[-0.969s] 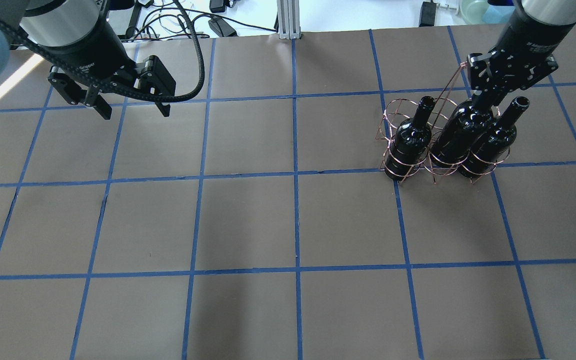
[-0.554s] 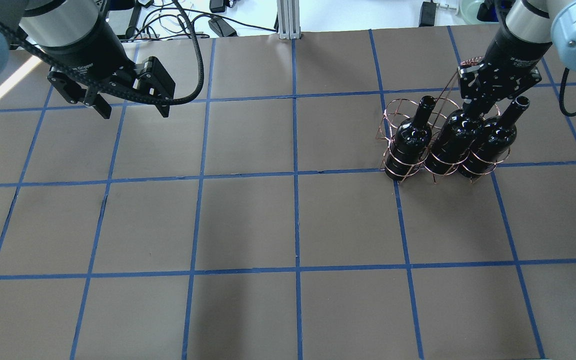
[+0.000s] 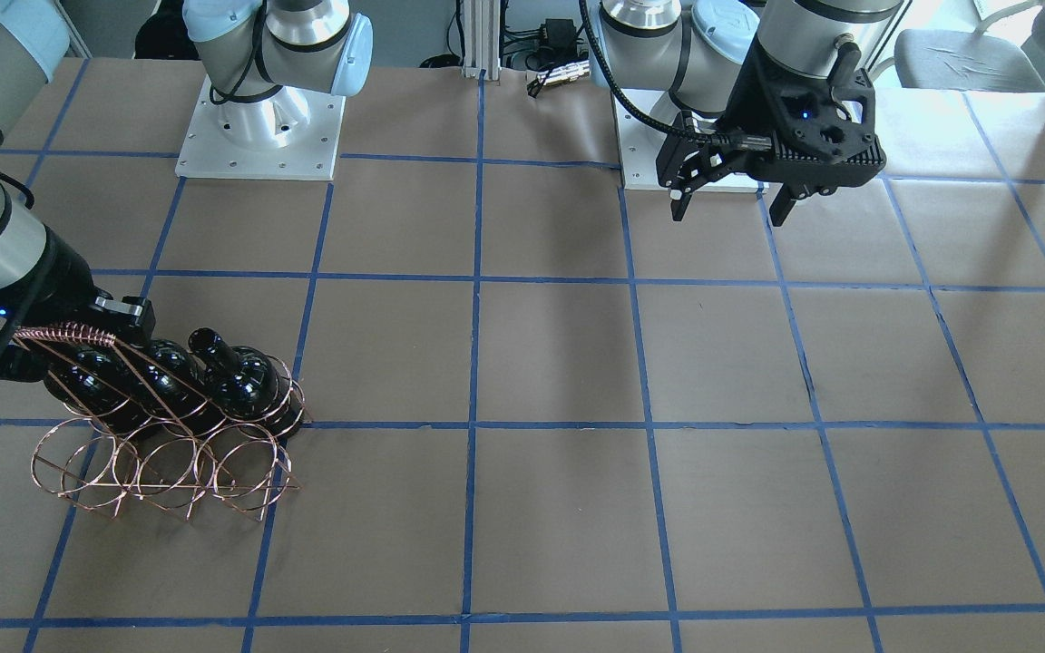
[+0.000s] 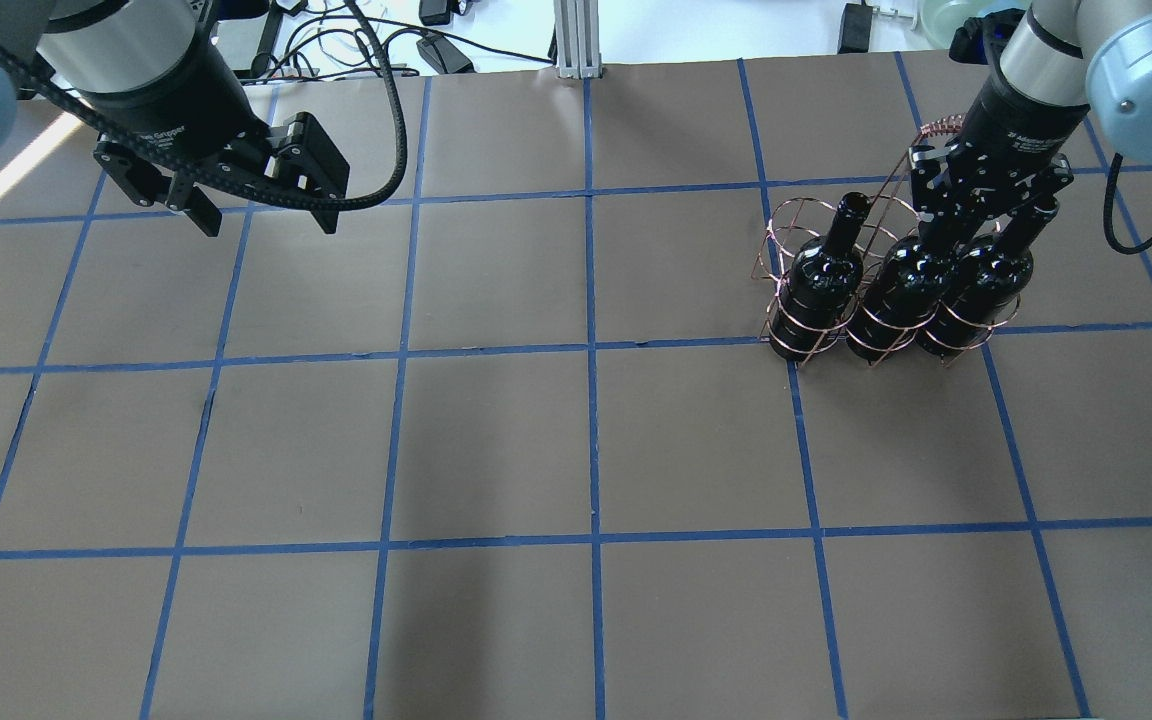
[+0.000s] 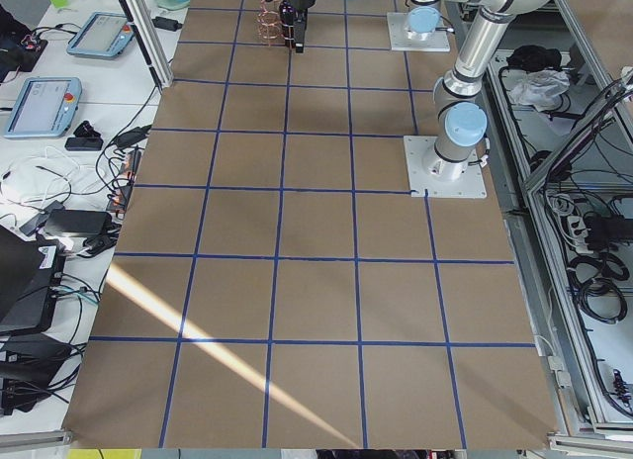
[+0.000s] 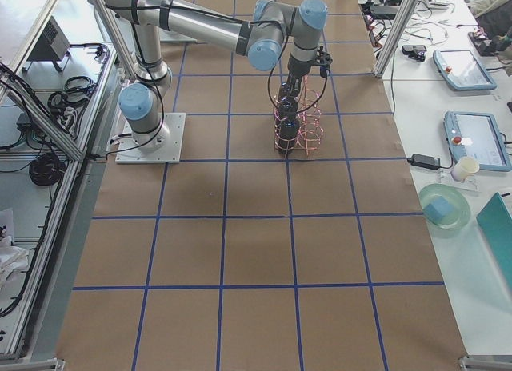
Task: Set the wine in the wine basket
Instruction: 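Open the right gripper to release the bottle in the basket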
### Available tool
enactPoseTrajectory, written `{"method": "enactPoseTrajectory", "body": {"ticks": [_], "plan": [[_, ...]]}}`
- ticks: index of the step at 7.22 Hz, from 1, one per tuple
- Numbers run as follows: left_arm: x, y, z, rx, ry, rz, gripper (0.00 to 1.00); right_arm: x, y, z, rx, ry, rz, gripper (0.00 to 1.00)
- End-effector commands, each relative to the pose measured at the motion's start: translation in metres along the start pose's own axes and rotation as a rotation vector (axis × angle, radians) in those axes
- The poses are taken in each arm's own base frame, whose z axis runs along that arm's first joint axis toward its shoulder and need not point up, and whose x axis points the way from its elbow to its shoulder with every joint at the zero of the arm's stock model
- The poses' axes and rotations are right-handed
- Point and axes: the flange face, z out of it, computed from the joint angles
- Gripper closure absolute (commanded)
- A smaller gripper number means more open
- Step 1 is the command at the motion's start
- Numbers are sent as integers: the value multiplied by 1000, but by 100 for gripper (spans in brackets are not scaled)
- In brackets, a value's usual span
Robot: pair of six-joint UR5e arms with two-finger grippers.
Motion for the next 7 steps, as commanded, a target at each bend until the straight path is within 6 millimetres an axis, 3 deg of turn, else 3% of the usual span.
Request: {"method": "enactPoseTrajectory", "body": {"ticks": [1,2,3,5,6,7], "plan": [[0,1,-1,0,-3,-9,0,-2,-1,-14,29,-2,81,7],[0,0,-1,5,-3,-12,0,-14,5,-47,79,2,62,4],[0,1,-3,10,-3,-17,0,-38,25,-85,95,3,36,3],[0,2,-3,11,0,-40,0,-91,78,-118,71,2,-31,2],[0,1,-4,13,1,-47,0,-123,94,-124,73,-32,-31,1],[0,1,-4,13,-1,-48,0,-139,96,-128,82,-34,-36,1]]}}
